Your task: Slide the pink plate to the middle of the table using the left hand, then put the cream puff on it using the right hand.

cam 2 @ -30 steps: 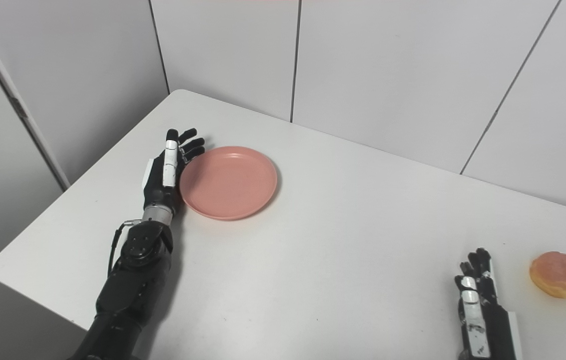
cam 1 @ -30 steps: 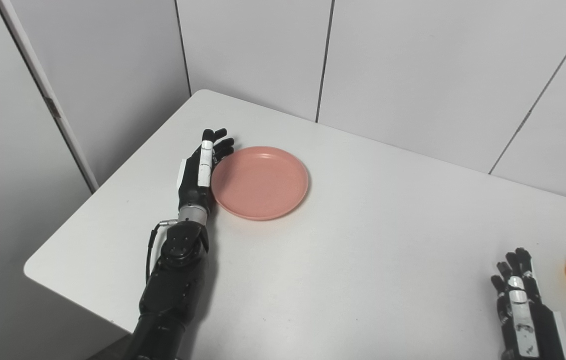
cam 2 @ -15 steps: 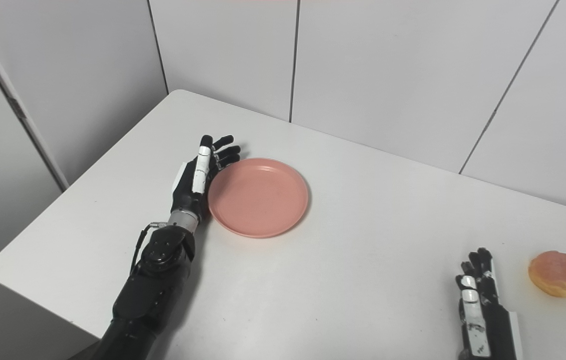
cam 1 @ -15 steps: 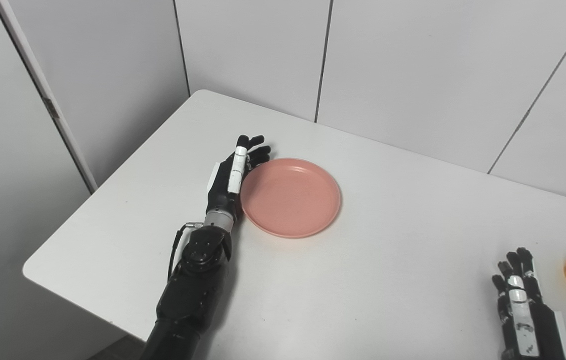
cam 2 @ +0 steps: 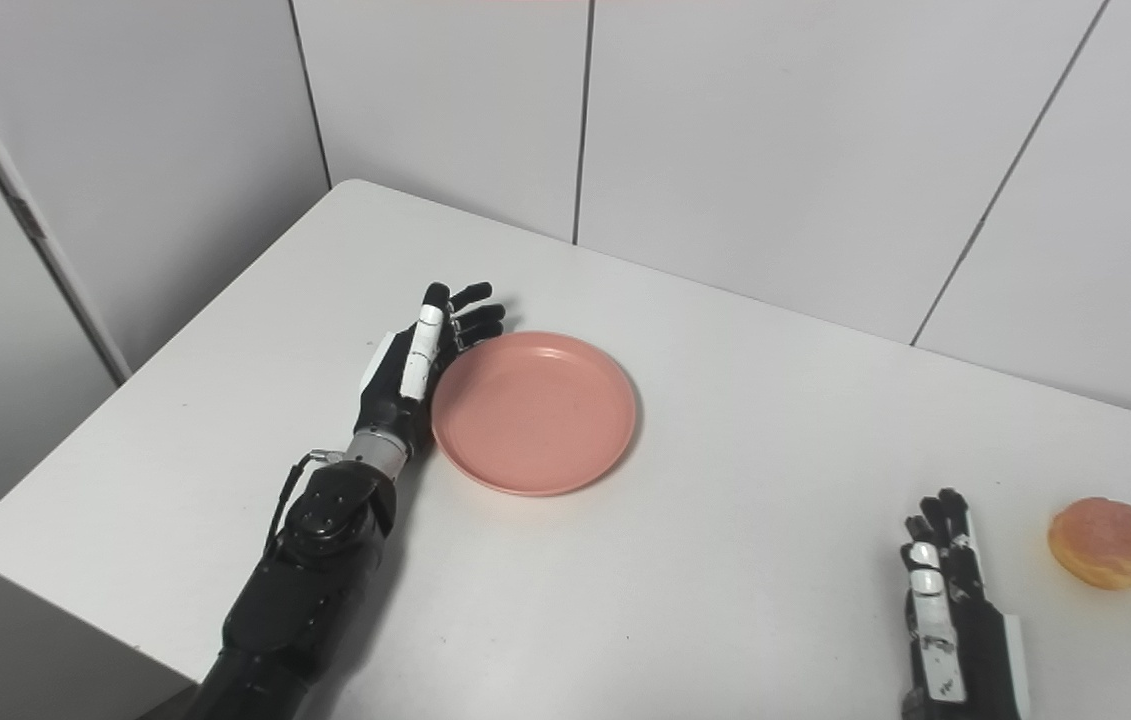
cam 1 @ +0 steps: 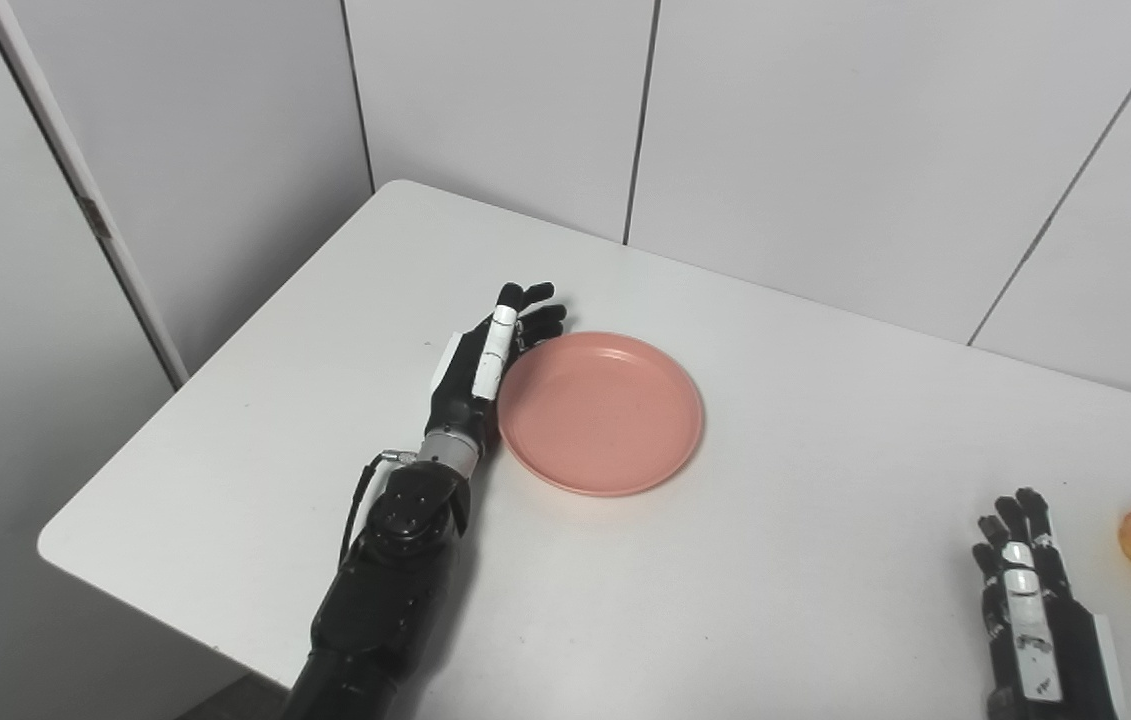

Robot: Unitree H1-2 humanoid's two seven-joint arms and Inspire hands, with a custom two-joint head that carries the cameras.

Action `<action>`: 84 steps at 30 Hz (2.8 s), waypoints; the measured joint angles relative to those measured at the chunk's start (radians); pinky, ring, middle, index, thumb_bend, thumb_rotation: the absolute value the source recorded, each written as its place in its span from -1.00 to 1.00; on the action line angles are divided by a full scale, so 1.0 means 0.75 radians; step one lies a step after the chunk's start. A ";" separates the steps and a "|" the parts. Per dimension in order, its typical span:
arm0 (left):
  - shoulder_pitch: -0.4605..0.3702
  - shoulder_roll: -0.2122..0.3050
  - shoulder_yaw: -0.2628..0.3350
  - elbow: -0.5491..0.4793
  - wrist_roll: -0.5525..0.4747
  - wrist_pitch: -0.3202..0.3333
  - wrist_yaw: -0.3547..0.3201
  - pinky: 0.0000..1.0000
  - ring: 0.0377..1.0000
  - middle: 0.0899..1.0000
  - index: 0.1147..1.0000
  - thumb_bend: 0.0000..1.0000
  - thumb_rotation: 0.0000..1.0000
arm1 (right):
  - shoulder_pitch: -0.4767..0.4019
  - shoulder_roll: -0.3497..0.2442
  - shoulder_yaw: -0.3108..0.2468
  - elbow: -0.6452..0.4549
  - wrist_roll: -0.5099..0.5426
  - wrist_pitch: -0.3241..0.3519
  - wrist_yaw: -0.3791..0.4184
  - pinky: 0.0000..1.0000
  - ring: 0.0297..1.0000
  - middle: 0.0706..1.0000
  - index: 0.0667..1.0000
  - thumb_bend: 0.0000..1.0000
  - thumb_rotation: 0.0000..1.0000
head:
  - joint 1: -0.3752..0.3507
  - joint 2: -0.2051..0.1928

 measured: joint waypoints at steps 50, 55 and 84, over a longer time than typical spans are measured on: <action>0.214 -0.151 -0.231 -0.191 0.041 -0.048 -0.172 0.79 0.75 0.68 0.68 0.54 1.00 | -0.021 0.083 0.094 0.018 -0.172 0.005 -0.090 1.00 0.92 0.89 0.93 0.08 0.59 | -0.552 0.049; 0.245 -0.175 -0.267 -0.244 0.047 -0.012 -0.198 0.77 0.73 0.66 0.67 0.56 1.00 | -0.023 0.085 0.102 0.024 -0.177 0.005 -0.090 1.00 0.94 0.90 0.94 0.10 0.61 | -0.528 0.065; 0.244 -0.196 -0.299 -0.171 0.114 -0.145 -0.212 0.87 0.83 0.80 0.81 0.55 1.00 | -0.095 0.034 0.078 0.083 -0.326 0.001 -0.166 0.97 0.85 0.82 0.85 0.19 0.73 | -0.514 0.074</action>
